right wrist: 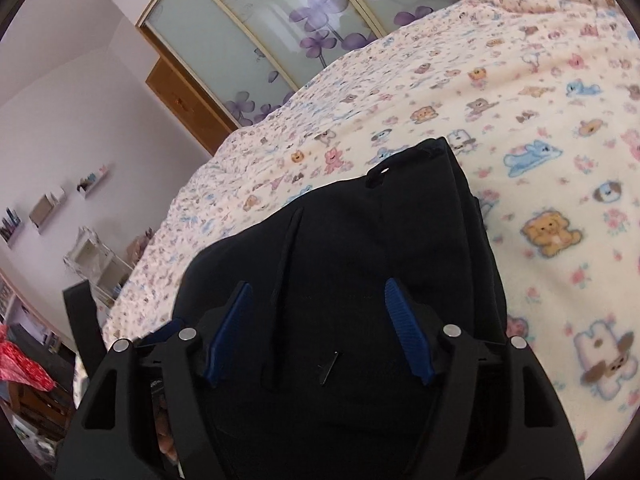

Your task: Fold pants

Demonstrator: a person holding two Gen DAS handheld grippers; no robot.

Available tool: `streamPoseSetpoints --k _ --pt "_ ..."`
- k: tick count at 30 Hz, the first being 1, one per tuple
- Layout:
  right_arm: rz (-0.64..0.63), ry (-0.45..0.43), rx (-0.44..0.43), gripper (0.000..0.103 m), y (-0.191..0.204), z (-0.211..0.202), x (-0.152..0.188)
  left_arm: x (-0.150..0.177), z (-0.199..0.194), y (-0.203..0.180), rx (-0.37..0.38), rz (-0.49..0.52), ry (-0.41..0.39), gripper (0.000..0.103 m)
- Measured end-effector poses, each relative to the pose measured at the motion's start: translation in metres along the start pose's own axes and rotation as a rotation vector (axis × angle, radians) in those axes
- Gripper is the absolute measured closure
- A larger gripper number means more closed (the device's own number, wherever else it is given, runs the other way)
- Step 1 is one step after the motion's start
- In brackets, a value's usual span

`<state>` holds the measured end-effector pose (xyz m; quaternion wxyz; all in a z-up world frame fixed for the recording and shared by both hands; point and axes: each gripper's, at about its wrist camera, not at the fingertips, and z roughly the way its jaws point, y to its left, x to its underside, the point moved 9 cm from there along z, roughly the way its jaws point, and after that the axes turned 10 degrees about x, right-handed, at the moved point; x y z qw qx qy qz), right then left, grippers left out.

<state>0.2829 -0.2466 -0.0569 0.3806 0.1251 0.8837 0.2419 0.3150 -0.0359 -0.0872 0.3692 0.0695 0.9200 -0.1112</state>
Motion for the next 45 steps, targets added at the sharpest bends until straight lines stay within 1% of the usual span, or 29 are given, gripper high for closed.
streamPoseSetpoints --k 4,6,9,11,16,19,21,22,23,25,27,30,32,34,36,37,38,39,40,41,42,43,44,45 --pt "0.028 -0.006 -0.026 0.032 0.003 -0.011 -0.003 0.001 -0.005 -0.001 -0.008 0.002 -0.003 0.005" --pt "0.039 -0.037 -0.032 0.032 0.005 -0.025 -0.003 0.003 -0.010 0.000 -0.011 0.000 -0.008 0.004" --pt "0.048 -0.083 -0.070 0.032 0.008 -0.049 -0.002 0.005 -0.020 0.000 -0.033 0.010 -0.026 0.004" --pt "0.059 -0.096 -0.101 0.032 0.011 -0.062 0.001 0.008 -0.028 -0.002 -0.044 0.020 -0.037 0.004" --pt "0.075 -0.098 -0.151 0.030 0.018 -0.085 0.019 0.014 -0.043 -0.009 -0.066 0.054 -0.052 0.004" --pt "0.093 -0.076 -0.173 0.030 0.019 -0.093 0.029 0.021 -0.058 -0.015 -0.063 0.074 -0.077 0.004" --pt "0.120 -0.053 -0.181 0.027 0.017 -0.093 0.034 0.028 -0.067 -0.020 -0.044 0.080 -0.095 0.004" --pt "0.135 -0.035 -0.172 0.021 0.013 -0.090 0.038 0.033 -0.072 -0.023 -0.028 0.078 -0.105 0.002" --pt "0.154 -0.016 -0.151 0.020 0.008 -0.085 0.040 0.036 -0.073 -0.024 -0.016 0.076 -0.106 0.002" --pt "0.190 0.024 -0.129 0.020 -0.004 -0.071 0.047 0.043 -0.066 -0.023 0.015 0.057 -0.067 0.002" --pt "0.211 0.030 -0.143 0.021 -0.009 -0.066 0.047 0.048 -0.052 -0.015 0.061 -0.001 -0.012 0.002" --pt "0.181 0.030 -0.136 0.022 -0.010 -0.062 0.048 0.053 -0.042 -0.008 0.136 -0.062 0.013 0.002" --pt "0.155 0.026 -0.129 0.022 -0.009 -0.060 0.051 0.055 -0.040 -0.006 0.163 -0.077 0.011 0.002" --pt "0.150 0.021 -0.135 0.022 -0.009 -0.063 0.050 0.054 -0.043 -0.004 0.198 -0.102 -0.006 0.002" --pt "0.139 -0.006 -0.151 0.022 -0.003 -0.074 0.050 0.052 -0.054 -0.001 0.244 -0.138 -0.052 0.002" --pt "0.121 -0.017 -0.178 0.021 0.004 -0.079 0.048 0.050 -0.063 0.002 0.273 -0.169 -0.083 0.002" --pt "0.104 -0.017 -0.232 0.021 0.014 -0.084 0.048 0.050 -0.069 0.002 0.303 -0.191 -0.104 0.002" --pt "0.093 -0.004 -0.293 0.021 0.025 -0.087 0.050 0.049 -0.073 0.001 0.333 -0.209 -0.116 0.002" --pt "0.084 0.013 -0.315 0.020 0.032 -0.087 0.053 0.050 -0.075 0.001 0.361 -0.224 -0.119 0.002" --pt "0.074 0.031 -0.308 0.020 0.036 -0.083 0.056 0.050 -0.074 -0.002 0.376 -0.226 -0.113 0.002" --pt "0.066 0.059 -0.272 0.020 0.034 -0.075 0.061 0.052 -0.071 -0.004 0.374 -0.217 -0.104 0.002" --pt "0.069 0.090 -0.226 0.019 0.027 -0.065 0.066 0.054 -0.067 -0.006 0.357 -0.198 -0.089 0.002" --pt "0.086 0.129 -0.199 0.022 0.019 -0.055 0.071 0.056 -0.063 -0.008 0.347 -0.184 -0.072 0.002" --pt "0.128 0.165 -0.207 0.023 0.010 -0.046 0.075 0.057 -0.059 -0.009 0.338 -0.175 -0.060 0.002"
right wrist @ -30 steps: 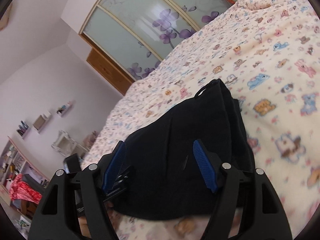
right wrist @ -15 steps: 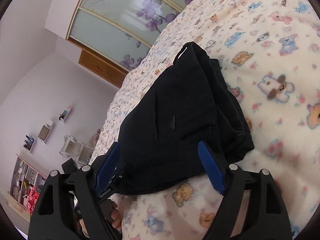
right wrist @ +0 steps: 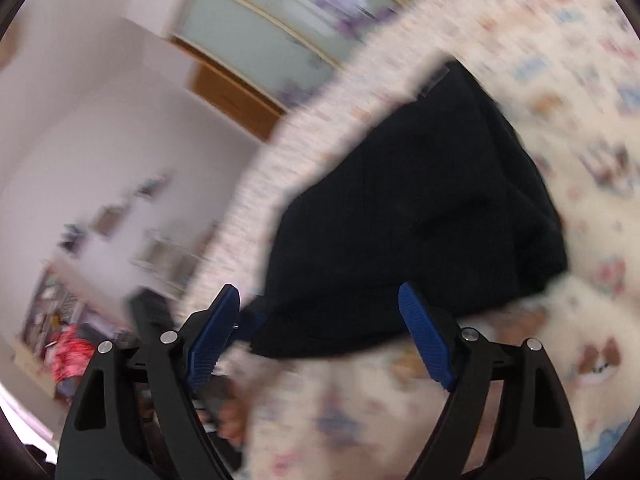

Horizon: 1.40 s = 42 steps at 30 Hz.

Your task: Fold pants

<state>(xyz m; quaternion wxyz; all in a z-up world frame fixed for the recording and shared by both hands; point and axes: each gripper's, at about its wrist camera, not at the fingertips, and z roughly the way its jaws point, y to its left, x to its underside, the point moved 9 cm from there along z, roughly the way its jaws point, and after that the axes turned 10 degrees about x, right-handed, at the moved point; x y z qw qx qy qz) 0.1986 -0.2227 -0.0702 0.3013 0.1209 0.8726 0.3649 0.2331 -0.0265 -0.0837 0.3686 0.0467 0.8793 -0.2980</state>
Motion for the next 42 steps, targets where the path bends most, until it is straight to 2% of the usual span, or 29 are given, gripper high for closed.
streamPoseSetpoints --k 2,5,7,9,10,11,13,14,17,20,23,24,25,28,30,33,36,37,42 --pt "0.039 0.005 -0.031 0.027 -0.007 0.000 -0.002 0.006 0.010 -0.001 -0.045 0.034 0.036 0.002" --pt "0.010 -0.024 -0.031 0.026 0.005 -0.009 -0.007 0.008 0.012 -0.004 -0.094 0.075 0.046 0.002" --pt "-0.011 -0.103 -0.066 0.023 0.017 -0.024 -0.020 0.008 -0.001 -0.007 -0.083 0.068 0.004 0.002" --pt "-0.005 -0.185 -0.065 0.018 0.020 -0.036 -0.044 0.007 -0.014 -0.010 -0.048 0.051 -0.035 0.002" --pt "0.015 -0.198 -0.060 0.018 0.016 -0.037 -0.053 0.007 -0.017 -0.013 -0.023 0.045 -0.049 0.002" --pt "0.044 -0.200 -0.055 0.016 0.010 -0.033 -0.064 0.009 -0.015 -0.013 -0.021 0.044 -0.043 0.002" --pt "0.098 -0.162 0.005 0.013 -0.007 -0.020 -0.073 0.015 -0.003 -0.006 -0.028 0.030 0.012 0.002" --pt "0.133 -0.126 0.053 0.015 -0.023 -0.007 -0.075 0.016 -0.001 -0.006 -0.028 0.026 0.020 0.002" --pt "0.120 -0.147 0.082 0.023 -0.039 0.003 -0.075 0.016 0.000 -0.008 -0.021 0.034 0.023 0.002" --pt "0.106 -0.161 0.065 0.023 -0.037 0.000 -0.070 0.013 -0.005 -0.008 0.016 0.018 0.001 0.002" --pt "0.150 -0.227 -0.027 0.021 -0.028 -0.023 -0.082 -0.001 -0.023 -0.005 0.129 -0.059 -0.091 0.002" --pt "0.151 -0.254 -0.068 0.019 -0.021 -0.030 -0.089 -0.005 -0.028 -0.003 0.147 -0.078 -0.116 0.002" --pt "0.151 -0.263 -0.074 0.014 -0.018 -0.030 -0.095 -0.010 -0.033 -0.001 0.170 -0.100 -0.144 0.002" --pt "0.155 -0.220 -0.075 0.011 -0.009 -0.012 -0.117 -0.010 -0.028 -0.002 0.194 -0.097 -0.124 0.002" --pt "0.179 -0.170 -0.019 0.011 -0.017 0.011 -0.128 -0.004 -0.018 -0.004 0.169 -0.071 -0.079 0.002" --pt "0.170 -0.095 0.075 0.011 -0.037 0.043 -0.125 0.004 -0.003 -0.003 0.125 -0.051 -0.018 0.002" --pt "0.083 -0.112 0.119 0.011 -0.024 0.032 -0.116 0.007 -0.001 -0.004 0.117 -0.045 -0.016 0.002" --pt "0.059 -0.115 0.111 0.011 -0.017 0.026 -0.112 0.006 -0.005 -0.003 0.130 -0.053 -0.029 0.002" --pt "0.028 -0.059 -0.071 0.011 0.018 -0.013 -0.066 -0.012 -0.032 0.010 0.258 -0.188 -0.126 0.002"
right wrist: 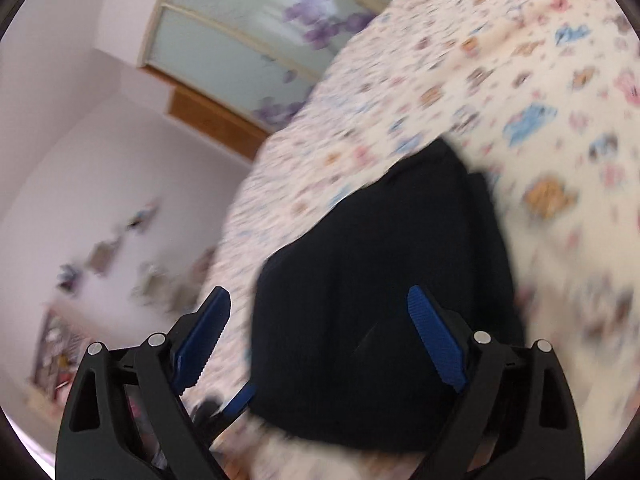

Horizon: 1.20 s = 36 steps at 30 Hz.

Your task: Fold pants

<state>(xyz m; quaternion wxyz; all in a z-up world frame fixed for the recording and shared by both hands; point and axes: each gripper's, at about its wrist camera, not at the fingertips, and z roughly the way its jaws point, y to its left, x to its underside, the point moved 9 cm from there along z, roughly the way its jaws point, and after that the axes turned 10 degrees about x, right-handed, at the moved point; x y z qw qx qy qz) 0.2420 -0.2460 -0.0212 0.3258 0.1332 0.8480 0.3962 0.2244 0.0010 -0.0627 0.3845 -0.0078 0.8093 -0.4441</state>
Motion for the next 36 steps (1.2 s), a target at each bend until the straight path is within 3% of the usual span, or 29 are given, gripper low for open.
streamPoseSetpoints --k 2,4,6,9,12,16,22,25,30,33,36 --pt "-0.032 0.009 -0.037 0.009 0.008 -0.012 0.016 -0.007 -0.008 0.002 0.067 -0.061 -0.029 0.002" --pt "-0.040 0.038 0.017 0.006 -0.001 -0.006 0.029 -0.004 -0.003 0.003 0.091 -0.090 0.002 0.002" --pt "-0.019 0.049 0.029 0.007 -0.019 0.010 0.036 0.005 0.008 0.008 0.046 -0.087 0.057 0.002" --pt "-0.014 0.008 -0.005 0.007 -0.023 0.009 0.039 0.014 0.023 0.005 -0.052 0.031 0.113 0.002" --pt "-0.008 0.004 -0.020 0.007 -0.027 0.002 0.042 0.019 0.025 0.003 -0.086 0.075 0.115 0.002" --pt "0.098 -0.055 -0.033 0.011 -0.032 -0.014 0.034 0.018 0.010 -0.005 -0.135 0.107 0.073 0.002" --pt "0.007 -0.257 0.239 0.008 -0.043 -0.067 0.047 0.025 -0.028 -0.017 -0.316 0.226 0.012 0.002" --pt "-0.126 -0.360 0.438 0.004 -0.033 -0.086 0.053 0.028 -0.046 -0.029 -0.419 0.312 -0.033 0.002" --pt "-0.429 -0.533 0.697 0.001 0.010 -0.104 0.071 0.038 -0.067 -0.050 -0.492 0.416 -0.069 0.002" --pt "-0.541 -0.576 0.767 0.001 0.031 -0.103 0.085 0.049 -0.076 -0.060 -0.476 0.438 -0.060 0.002" --pt "-0.548 -0.574 0.752 0.001 0.039 -0.103 0.101 0.063 -0.085 -0.059 -0.495 0.427 -0.041 0.002"
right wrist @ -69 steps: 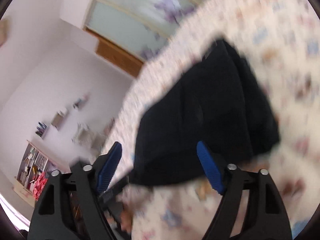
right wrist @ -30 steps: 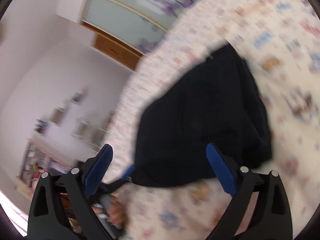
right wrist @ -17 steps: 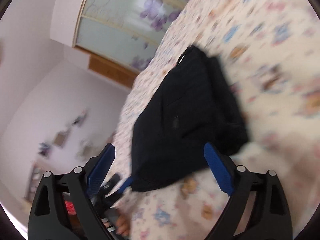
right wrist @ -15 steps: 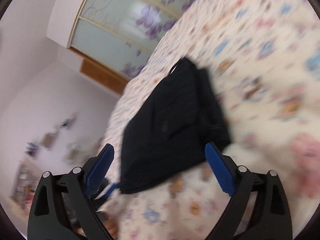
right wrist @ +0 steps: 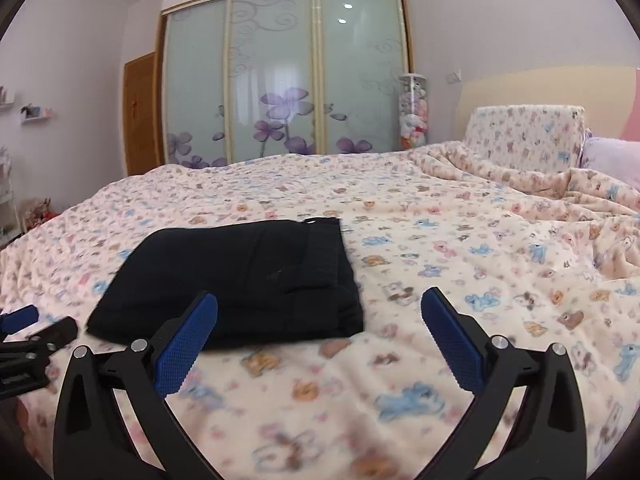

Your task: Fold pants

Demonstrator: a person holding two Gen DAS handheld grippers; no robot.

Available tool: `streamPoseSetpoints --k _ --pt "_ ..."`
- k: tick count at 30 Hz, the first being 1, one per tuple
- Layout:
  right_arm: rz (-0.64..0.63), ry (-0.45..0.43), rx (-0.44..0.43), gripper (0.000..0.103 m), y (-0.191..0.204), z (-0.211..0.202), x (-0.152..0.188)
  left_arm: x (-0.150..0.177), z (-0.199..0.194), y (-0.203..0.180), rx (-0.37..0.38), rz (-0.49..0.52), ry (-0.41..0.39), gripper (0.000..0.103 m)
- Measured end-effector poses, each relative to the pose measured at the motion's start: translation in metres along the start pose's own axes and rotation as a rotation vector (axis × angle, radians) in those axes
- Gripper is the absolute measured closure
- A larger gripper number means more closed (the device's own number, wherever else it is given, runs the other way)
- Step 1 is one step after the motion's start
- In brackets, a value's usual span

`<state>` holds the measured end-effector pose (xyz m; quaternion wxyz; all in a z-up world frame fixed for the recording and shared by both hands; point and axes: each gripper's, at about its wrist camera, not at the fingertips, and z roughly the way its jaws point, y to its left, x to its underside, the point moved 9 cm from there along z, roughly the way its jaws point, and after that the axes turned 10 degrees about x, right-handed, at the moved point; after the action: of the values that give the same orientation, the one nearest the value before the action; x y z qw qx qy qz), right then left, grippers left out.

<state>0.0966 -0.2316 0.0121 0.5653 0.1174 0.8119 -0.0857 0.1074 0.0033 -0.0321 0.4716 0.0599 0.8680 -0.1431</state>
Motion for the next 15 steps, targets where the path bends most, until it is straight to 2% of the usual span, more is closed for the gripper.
streamPoseSetpoints --k 3,8,15 --pt "0.011 -0.008 -0.004 0.001 0.003 -0.013 0.008 0.009 -0.004 -0.002 0.001 -0.026 0.020 0.002" --pt "-0.053 -0.044 -0.006 0.001 0.018 -0.023 0.011 0.009 -0.004 -0.002 -0.010 -0.018 -0.002 0.002" --pt "-0.047 0.005 -0.028 0.001 0.021 -0.014 0.018 0.007 -0.003 -0.001 -0.069 0.027 -0.021 0.002"
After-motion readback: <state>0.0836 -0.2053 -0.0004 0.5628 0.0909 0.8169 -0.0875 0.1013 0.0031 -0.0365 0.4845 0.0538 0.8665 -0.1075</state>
